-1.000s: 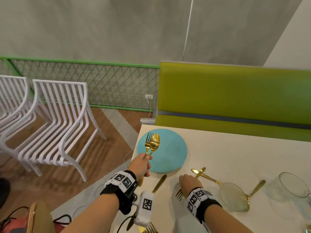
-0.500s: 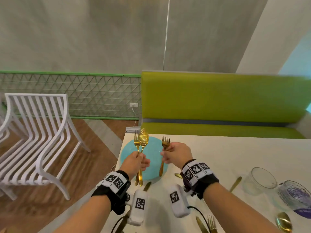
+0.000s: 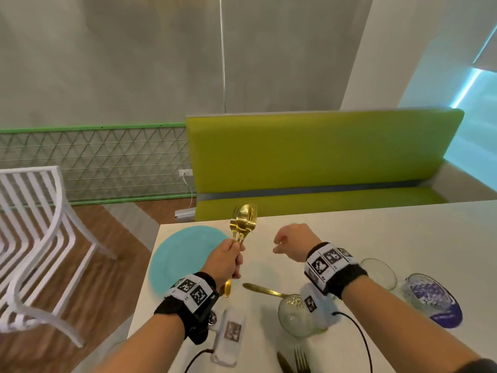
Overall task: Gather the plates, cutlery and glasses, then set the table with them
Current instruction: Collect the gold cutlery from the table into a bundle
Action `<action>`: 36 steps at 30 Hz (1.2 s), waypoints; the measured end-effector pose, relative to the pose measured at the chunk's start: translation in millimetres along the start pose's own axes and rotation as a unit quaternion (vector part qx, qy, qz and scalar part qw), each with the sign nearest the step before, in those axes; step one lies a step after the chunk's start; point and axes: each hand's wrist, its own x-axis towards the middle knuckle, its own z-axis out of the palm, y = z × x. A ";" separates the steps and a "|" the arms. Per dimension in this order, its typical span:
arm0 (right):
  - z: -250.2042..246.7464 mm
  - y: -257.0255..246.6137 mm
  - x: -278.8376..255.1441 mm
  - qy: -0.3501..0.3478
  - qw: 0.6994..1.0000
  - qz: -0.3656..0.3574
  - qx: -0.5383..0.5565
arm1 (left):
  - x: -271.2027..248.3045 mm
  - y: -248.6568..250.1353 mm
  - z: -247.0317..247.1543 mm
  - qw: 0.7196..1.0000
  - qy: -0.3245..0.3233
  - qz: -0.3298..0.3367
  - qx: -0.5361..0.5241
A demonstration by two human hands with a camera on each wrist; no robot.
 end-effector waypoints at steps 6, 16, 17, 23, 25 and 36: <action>44.7 78.5 1.2 -0.108 0.958 0.069 -0.257 | 12.3 -3.5 14.6 1.000 0.002 -0.016 0.021; 84.5 122.2 5.0 -0.183 0.939 0.064 -0.283 | 24.4 -5.2 28.8 0.999 0.024 -0.021 0.041; 84.8 123.4 5.4 -0.189 0.937 0.057 -0.287 | 24.7 -5.4 30.2 0.999 0.023 -0.022 0.044; 77.2 127.8 8.2 -0.198 0.935 0.029 -0.292 | 23.3 -1.4 34.1 0.998 0.019 -0.026 0.047; 69.6 125.8 8.9 -0.186 0.937 0.015 -0.294 | 21.7 0.4 33.2 0.999 0.019 -0.025 0.044; -13.9 76.6 17.1 0.002 0.975 0.059 0.214 | 7.8 13.0 34.0 0.999 -0.002 -0.039 -0.038</action>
